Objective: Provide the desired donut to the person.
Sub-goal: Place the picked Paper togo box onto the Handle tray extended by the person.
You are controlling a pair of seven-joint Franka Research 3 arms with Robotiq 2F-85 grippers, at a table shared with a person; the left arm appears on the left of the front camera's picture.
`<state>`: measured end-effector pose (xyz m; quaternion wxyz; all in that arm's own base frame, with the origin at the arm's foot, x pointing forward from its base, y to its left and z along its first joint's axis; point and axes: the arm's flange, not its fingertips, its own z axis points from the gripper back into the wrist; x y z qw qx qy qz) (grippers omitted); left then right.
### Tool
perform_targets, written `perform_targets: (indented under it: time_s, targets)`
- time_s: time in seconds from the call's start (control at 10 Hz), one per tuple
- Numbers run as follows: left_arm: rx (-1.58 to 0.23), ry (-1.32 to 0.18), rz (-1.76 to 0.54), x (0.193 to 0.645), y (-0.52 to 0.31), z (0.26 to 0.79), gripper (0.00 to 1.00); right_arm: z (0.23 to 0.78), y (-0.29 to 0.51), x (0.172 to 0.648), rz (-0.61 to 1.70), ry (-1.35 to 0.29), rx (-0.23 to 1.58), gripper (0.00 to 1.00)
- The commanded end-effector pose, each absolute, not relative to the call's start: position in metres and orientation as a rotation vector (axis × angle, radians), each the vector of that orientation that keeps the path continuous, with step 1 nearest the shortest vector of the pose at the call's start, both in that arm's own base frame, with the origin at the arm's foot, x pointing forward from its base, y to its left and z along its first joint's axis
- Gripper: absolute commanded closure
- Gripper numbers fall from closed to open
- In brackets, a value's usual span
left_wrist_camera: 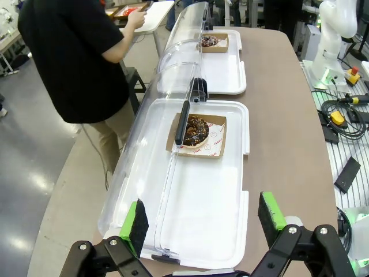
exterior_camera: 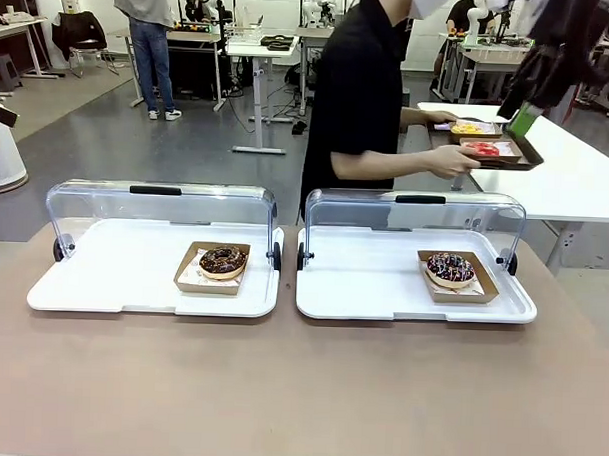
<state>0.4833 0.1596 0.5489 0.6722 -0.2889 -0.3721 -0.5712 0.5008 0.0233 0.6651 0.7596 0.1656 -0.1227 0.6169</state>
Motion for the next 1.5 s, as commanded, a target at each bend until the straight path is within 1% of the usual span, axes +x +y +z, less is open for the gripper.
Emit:
perform_targets:
  time_s: [0.0,0.1,0.2,0.3,0.5,0.7,0.8,1.4]
  targets:
    - [-0.655,-0.848,-1.283,0.482,0.158,0.55,0.0,0.673,-0.035,0.523,1.355,-0.379,0.637,0.0]
    - [-0.655,-0.848,-1.283,0.482,0.158,0.55,0.0,0.666,-0.062,0.533,1.333,-0.438,0.703,0.0]
    - [-0.655,-0.848,-1.283,0.482,0.158,0.55,0.0,0.653,-0.088,0.539,1.367,-0.494,0.748,0.0]
    - [-0.655,-0.848,-1.283,0.482,0.158,0.55,0.0,0.638,-0.11,0.543,1.357,-0.565,0.765,0.0]
    - [-0.655,-0.848,-1.283,0.482,0.158,0.55,0.0,0.614,-0.143,0.544,1.31,-0.672,0.759,0.0]
    - [-0.655,-0.848,-1.283,0.482,0.158,0.55,0.0,0.596,-0.171,0.542,1.242,-0.788,0.716,0.0]
    - [-0.655,-0.848,-1.283,0.482,0.158,0.55,0.0,0.59,-0.182,0.543,1.192,-0.819,0.715,0.0]
    - [-0.655,-0.848,-1.283,0.482,0.158,0.55,0.0,0.554,-0.219,0.551,1.113,-0.813,0.734,0.0]
